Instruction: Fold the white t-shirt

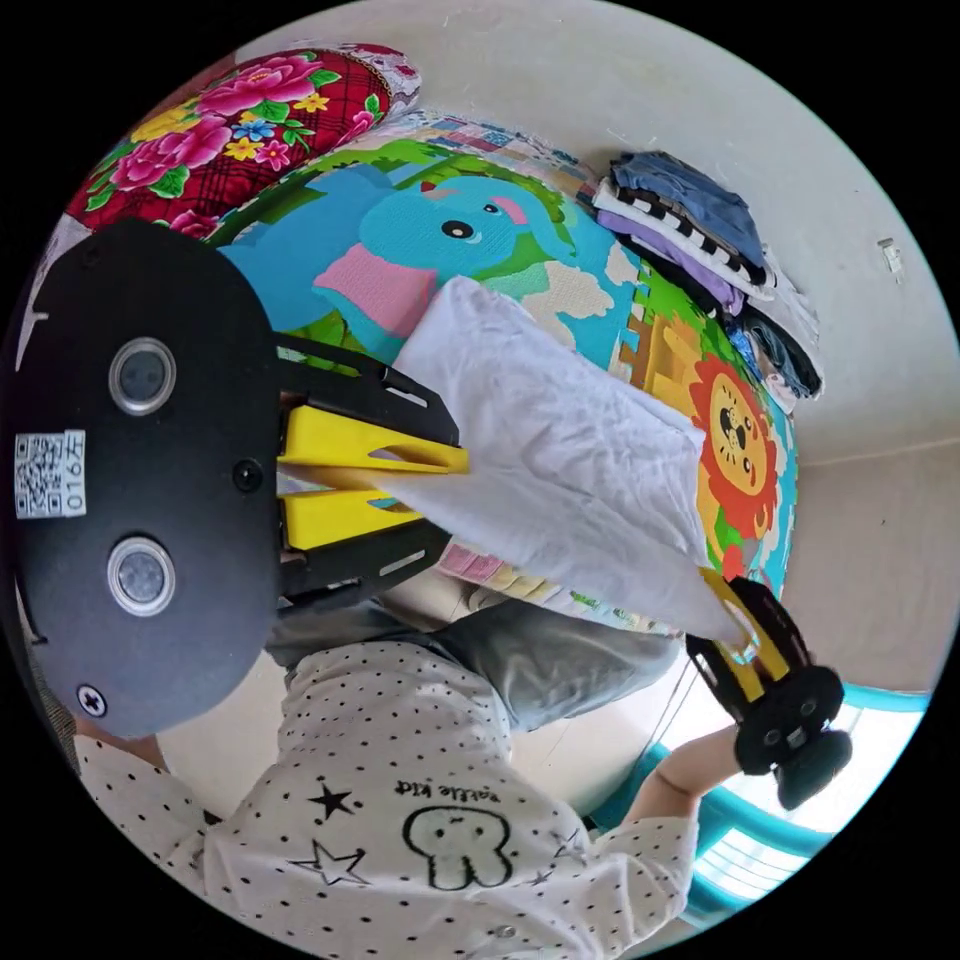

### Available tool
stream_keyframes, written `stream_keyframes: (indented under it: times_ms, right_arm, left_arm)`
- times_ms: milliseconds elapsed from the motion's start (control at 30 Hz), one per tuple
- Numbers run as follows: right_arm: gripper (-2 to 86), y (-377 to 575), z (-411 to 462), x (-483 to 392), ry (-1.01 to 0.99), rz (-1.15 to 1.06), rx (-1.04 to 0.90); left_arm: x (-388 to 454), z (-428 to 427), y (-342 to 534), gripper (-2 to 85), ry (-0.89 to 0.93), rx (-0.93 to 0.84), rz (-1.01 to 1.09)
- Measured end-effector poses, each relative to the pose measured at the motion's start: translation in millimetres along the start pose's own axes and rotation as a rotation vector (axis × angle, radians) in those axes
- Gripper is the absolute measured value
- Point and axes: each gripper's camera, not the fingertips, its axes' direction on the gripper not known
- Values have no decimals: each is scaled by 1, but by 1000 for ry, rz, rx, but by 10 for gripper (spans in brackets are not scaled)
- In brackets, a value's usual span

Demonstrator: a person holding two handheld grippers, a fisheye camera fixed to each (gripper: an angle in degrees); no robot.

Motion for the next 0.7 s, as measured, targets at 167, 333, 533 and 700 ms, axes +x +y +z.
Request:
stream_keyframes:
  times_ms: [167, 333, 533, 700]
  right_arm:
    - [19, -59, -49, 54, -133, -180, 58]
    - [15, -139, -71, 133, -228, -273, 90]
    - [14, -280, -49, 269, -203, -162, 5]
    - [17, -388, -37, 369, 188, 57, 47]
  left_arm:
    - [-15, -39, 19, -10, -13, -26, 42]
    - [-89, -76, 24, -9, -74, -92, -5]
    - [-258, -98, 8, -9, -277, -193, -179]
    - [-380, -124, 0, -9, -744, -53, -111]
